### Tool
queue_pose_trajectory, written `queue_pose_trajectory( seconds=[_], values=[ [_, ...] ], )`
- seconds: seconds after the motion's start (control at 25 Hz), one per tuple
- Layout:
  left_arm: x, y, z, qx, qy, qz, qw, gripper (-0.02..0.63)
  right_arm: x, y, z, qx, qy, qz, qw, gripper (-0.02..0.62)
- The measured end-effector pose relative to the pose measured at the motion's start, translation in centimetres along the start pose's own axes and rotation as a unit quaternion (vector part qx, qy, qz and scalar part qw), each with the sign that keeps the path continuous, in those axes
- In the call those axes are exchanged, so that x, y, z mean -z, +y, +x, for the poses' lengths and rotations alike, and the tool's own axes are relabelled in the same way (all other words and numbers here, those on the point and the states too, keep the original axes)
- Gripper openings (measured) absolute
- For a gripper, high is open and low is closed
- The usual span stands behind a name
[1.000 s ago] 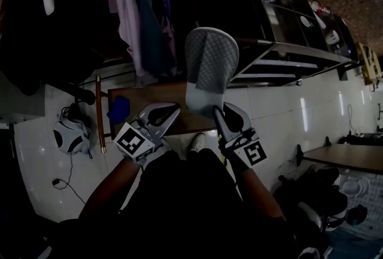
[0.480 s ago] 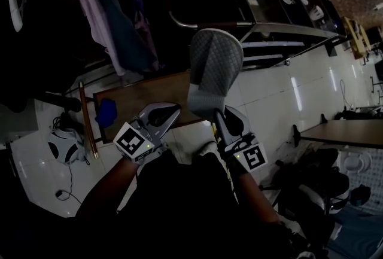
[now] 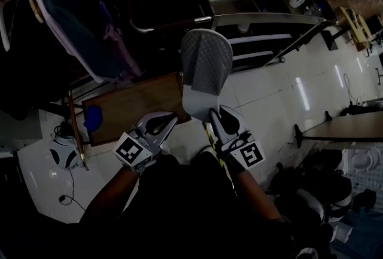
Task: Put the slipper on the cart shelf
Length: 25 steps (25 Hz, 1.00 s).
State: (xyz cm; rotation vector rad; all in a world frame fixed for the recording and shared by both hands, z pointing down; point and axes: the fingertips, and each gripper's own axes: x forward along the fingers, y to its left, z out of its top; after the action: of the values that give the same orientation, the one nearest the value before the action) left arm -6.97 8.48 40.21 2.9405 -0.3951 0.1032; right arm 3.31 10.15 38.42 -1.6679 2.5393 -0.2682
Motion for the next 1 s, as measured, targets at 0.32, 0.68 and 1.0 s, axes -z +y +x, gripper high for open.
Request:
queue_pose_trajectory(
  seconds=[0.32,0.68,1.0],
  values=[
    [-0.1,-6.8,9.4,-0.013,0.004,0.008,0.9999,0.006,-1.4,-7.9,-6.8,-0.026,-0.009,0.007,1.000,0.057],
    [-0.5,-8.1,14.3,-0.014,0.021,0.007,0.9996,0.006,-1.6,-13.6,-8.6,-0.016,-0.019,0.035,0.999,0.057],
    [-0.9,-3.6,16.4,-0.004,0.004,0.011,0.9999,0.006,-1.5,-14.9,-5.4,-0.009,-0.005,0.025,1.000,0.057]
  ],
)
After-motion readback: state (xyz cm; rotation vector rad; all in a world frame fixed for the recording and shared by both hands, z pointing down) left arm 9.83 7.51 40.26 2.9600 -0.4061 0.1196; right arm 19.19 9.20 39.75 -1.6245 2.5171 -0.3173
